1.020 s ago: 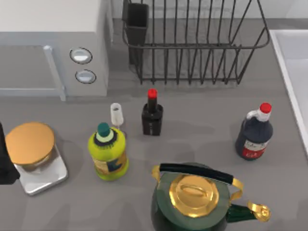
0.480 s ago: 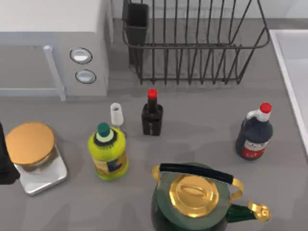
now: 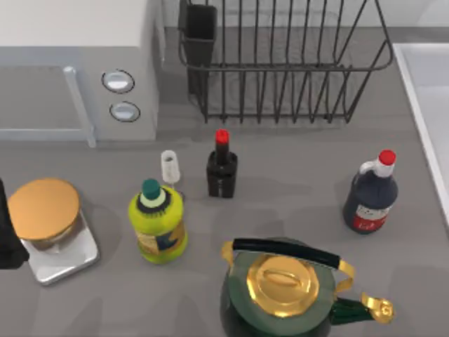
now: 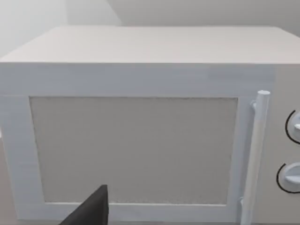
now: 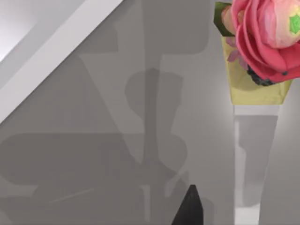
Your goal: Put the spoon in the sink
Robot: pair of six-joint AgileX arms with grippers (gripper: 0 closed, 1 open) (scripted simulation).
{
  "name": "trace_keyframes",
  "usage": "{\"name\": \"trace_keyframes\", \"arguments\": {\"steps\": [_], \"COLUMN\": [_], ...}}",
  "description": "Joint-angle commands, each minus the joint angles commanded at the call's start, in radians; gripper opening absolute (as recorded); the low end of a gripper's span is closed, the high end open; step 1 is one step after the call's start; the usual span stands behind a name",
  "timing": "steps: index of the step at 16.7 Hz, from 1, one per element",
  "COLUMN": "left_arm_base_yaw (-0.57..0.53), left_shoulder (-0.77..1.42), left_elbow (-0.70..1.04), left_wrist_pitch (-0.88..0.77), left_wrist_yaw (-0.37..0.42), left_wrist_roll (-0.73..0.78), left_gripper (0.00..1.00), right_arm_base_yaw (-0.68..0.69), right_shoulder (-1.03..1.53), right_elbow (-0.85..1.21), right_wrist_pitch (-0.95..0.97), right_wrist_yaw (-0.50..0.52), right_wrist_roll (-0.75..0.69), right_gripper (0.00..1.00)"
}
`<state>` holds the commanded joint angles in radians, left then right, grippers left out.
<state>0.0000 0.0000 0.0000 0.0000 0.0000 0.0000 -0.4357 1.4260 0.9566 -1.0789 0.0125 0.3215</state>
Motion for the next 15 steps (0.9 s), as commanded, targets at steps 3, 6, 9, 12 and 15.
{"name": "trace_keyframes", "arguments": {"steps": [3, 6, 9, 12, 15], "left_arm_base_yaw": [0.000, 0.000, 0.000, 0.000, 0.000], "left_shoulder": [0.000, 0.000, 0.000, 0.000, 0.000], "left_elbow": [0.000, 0.000, 0.000, 0.000, 0.000], "left_wrist_pitch": [0.000, 0.000, 0.000, 0.000, 0.000], "left_wrist_yaw": [0.000, 0.000, 0.000, 0.000, 0.000], "left_wrist_roll": [0.000, 0.000, 0.000, 0.000, 0.000], "left_gripper": [1.00, 1.00, 1.00, 1.00, 1.00], "right_arm_base_yaw": [0.001, 0.002, 0.007, 0.027, 0.059], "right_shoulder": [-0.021, -0.017, 0.037, 0.172, 0.359], "right_elbow": [0.022, 0.019, 0.082, 0.240, 0.490], "right_wrist_pitch": [-0.028, -0.025, -0.053, -0.114, -0.203], "right_wrist_yaw": [0.000, -0.001, 0.000, 0.002, 0.004], "right_wrist_roll": [-0.001, 0.000, 0.017, 0.049, 0.088], "right_gripper": [0.00, 0.00, 0.00, 0.00, 0.00]}}
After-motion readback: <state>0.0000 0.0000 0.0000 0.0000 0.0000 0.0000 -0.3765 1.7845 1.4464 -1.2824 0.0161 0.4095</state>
